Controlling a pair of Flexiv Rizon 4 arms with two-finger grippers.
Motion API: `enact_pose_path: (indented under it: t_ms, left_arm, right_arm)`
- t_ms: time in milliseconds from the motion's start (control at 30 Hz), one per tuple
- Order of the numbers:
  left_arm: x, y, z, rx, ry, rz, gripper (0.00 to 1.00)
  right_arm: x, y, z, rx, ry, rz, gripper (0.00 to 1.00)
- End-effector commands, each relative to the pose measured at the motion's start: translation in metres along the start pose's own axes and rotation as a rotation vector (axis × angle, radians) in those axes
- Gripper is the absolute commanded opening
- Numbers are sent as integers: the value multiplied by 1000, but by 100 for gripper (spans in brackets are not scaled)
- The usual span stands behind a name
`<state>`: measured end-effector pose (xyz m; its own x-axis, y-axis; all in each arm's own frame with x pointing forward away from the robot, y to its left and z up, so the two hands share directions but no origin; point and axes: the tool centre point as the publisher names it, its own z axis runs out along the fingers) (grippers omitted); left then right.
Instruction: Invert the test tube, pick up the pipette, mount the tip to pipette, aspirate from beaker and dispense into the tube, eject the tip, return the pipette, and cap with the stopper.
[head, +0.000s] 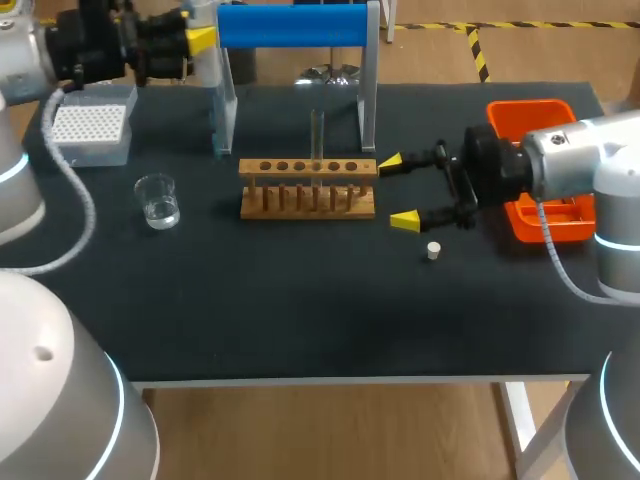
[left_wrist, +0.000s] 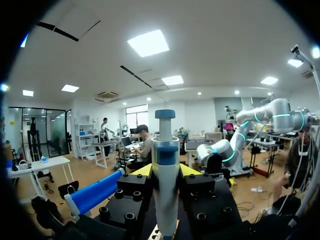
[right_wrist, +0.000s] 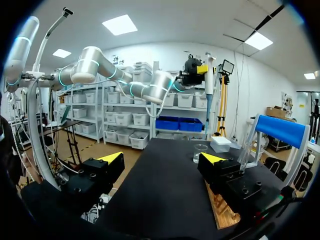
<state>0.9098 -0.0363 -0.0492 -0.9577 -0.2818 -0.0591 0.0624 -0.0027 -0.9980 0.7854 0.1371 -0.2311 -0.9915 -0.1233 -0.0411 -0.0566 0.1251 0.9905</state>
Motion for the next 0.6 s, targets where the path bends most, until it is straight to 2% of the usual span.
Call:
enact_pose_path:
  t_ms: [33, 367, 600]
  left_arm:
    - [-15, 10, -31, -7, 26, 8, 0]
    - [-41, 28, -61, -25, 26, 29, 0]
    - [-42, 35, -75, -17, 10, 25, 0]
  right_arm:
    - [1, 1, -1, 2, 0, 0, 100]
    - [1, 1, -1, 2, 0, 0, 100]
    - [1, 1, -1, 2, 0, 0, 100]
